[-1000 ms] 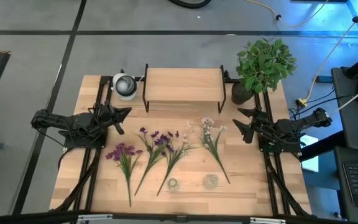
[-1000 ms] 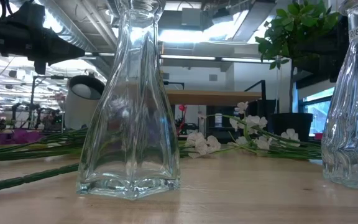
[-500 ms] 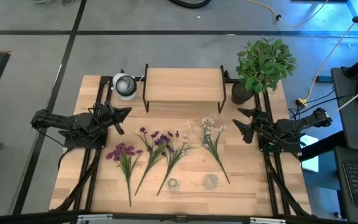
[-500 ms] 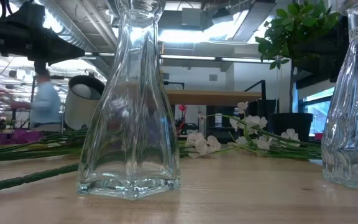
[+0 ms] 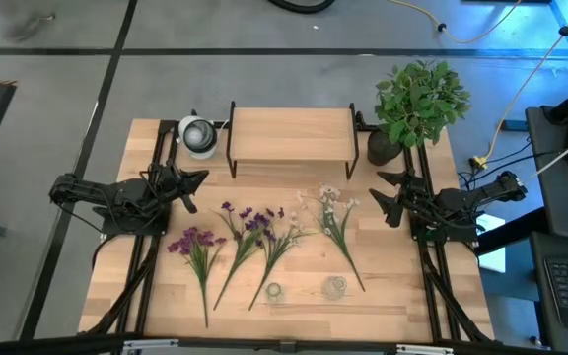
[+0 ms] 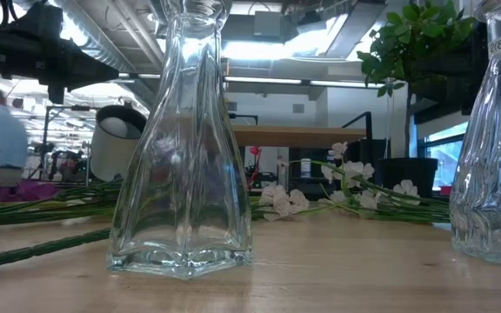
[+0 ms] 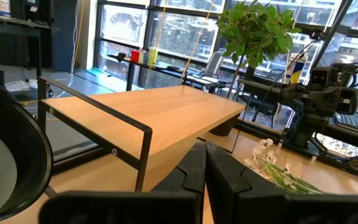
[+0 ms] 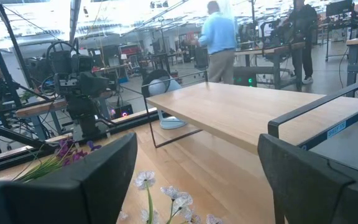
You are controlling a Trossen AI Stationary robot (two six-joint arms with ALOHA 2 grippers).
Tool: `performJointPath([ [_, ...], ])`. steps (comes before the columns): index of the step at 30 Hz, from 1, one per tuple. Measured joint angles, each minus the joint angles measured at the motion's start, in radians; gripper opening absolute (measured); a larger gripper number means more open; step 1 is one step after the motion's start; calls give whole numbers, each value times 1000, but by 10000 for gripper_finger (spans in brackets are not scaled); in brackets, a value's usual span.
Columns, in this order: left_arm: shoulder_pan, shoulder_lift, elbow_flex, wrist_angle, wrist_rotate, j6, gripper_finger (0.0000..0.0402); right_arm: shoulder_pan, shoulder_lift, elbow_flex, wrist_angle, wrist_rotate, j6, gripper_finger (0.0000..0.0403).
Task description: Pick and place flowers into a vace then onto a shelf
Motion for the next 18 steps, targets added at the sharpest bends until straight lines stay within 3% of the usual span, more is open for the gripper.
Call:
performJointPath([
  [7,0,0,0,0,0,0,4,-2,0,0,124,43,366,335],
  [13,0,0,0,0,0,0,4,-1,36,24,119,-7,392,335],
  [18,0,0,0,0,0,0,4,-1,206,189,-11,-9,367,335],
])
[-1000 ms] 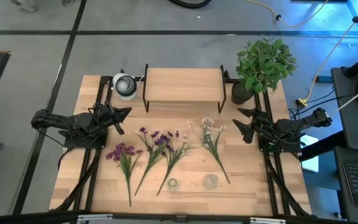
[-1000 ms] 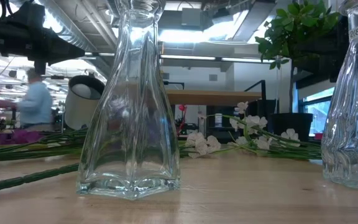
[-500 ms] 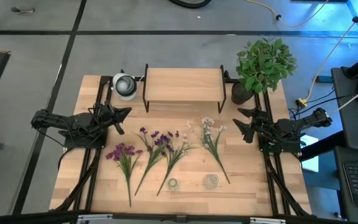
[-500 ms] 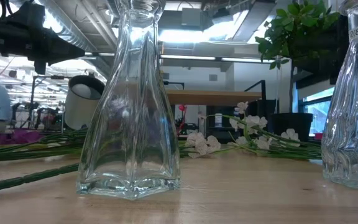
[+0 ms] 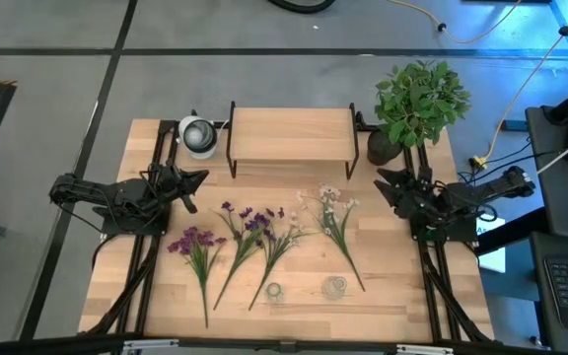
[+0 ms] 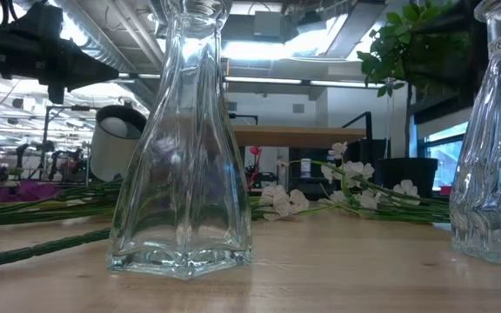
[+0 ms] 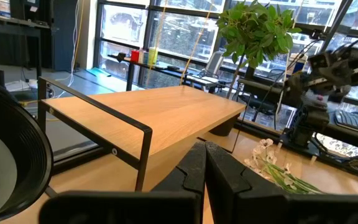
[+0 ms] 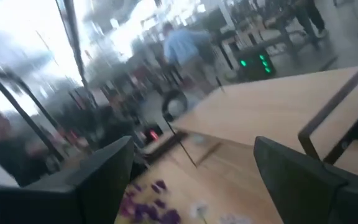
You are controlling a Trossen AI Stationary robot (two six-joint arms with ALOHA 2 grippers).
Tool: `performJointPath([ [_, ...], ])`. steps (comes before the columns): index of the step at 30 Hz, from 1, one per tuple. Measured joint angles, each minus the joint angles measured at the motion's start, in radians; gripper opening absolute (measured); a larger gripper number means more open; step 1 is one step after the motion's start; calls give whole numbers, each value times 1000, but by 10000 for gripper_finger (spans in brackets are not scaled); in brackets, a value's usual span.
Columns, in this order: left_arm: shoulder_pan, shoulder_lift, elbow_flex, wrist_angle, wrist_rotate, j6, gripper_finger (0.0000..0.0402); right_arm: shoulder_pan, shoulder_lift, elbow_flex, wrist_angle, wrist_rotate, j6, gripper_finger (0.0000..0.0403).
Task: Pick and place flowers into a vace then onto a shelf
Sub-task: Put the right white flowers into the right transparent vase
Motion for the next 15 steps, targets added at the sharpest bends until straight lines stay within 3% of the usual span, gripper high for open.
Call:
performJointPath([
  [6,0,0,0,0,0,0,4,0,349,313,-405,-29,192,335],
  [15,0,0,0,0,0,0,4,0,917,730,-971,-323,613,335],
])
